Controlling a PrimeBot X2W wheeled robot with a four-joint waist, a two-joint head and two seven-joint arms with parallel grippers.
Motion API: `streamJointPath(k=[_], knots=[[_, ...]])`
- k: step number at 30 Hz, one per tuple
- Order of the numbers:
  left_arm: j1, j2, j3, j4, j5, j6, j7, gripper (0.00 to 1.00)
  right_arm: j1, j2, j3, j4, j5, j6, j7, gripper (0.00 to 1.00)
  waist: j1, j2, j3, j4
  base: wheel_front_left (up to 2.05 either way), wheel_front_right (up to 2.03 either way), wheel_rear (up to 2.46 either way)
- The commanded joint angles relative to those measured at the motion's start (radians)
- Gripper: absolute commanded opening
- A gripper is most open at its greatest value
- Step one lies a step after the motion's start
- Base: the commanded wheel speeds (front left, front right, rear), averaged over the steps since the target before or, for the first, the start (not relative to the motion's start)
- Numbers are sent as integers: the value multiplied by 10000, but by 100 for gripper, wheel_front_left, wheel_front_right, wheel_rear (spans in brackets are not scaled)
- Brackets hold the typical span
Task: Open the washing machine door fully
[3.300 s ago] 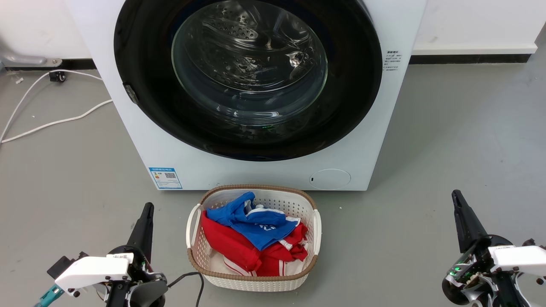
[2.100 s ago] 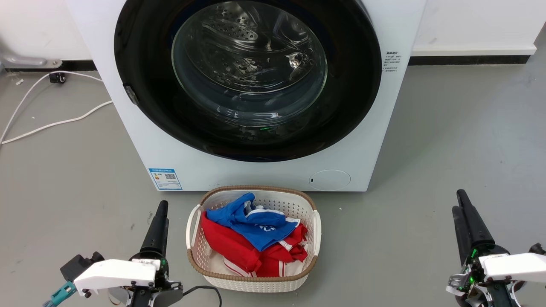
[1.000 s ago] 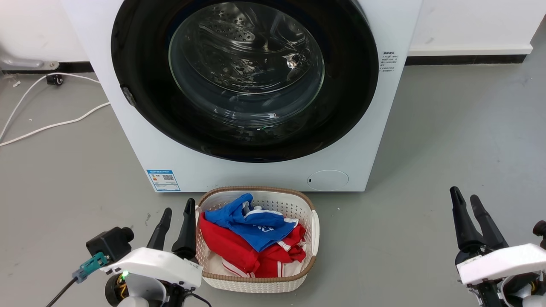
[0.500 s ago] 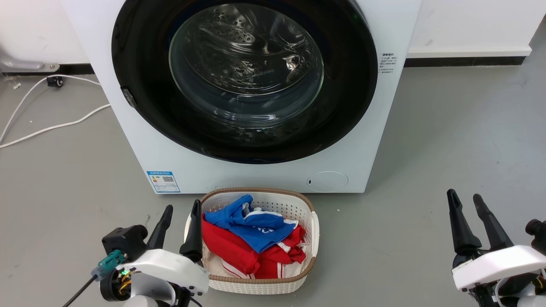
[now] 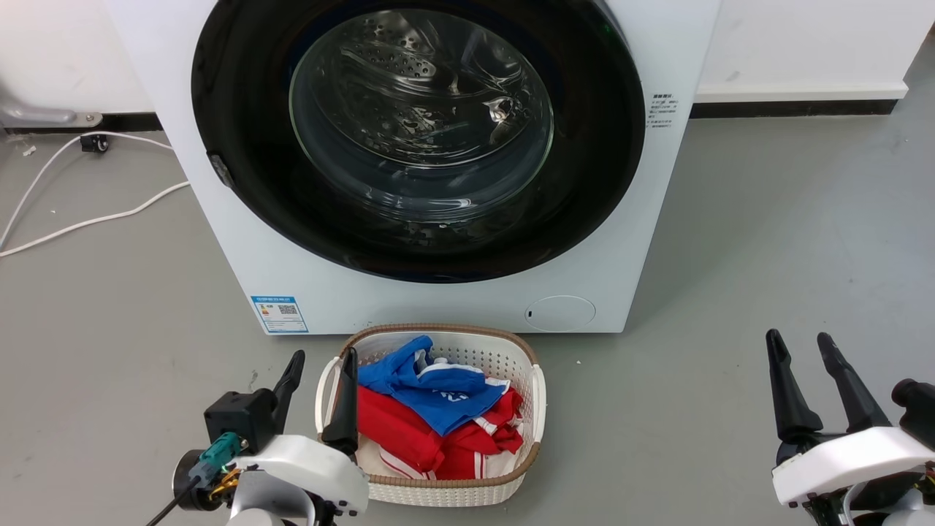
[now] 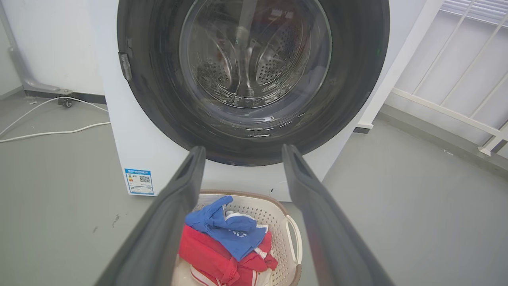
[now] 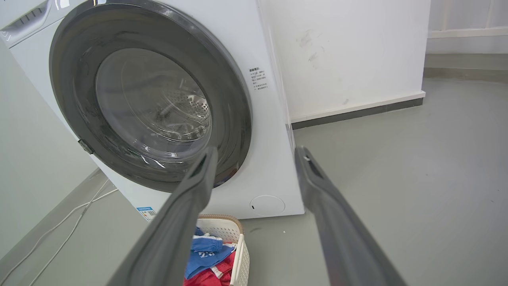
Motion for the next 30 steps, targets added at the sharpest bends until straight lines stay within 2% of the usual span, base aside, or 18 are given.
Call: streamJointPath(k=[1, 30], knots=[[-181, 69, -40, -22, 208, 19, -82, 100, -3, -39, -5, -124, -176, 21, -60, 100, 0, 0, -4, -2, 0, 0, 0], [-229, 67, -187, 423, 1967, 254, -699, 100, 148, 8, 72, -292, -2138, 22, -206, 100, 0, 0, 34, 3, 0, 0, 0]])
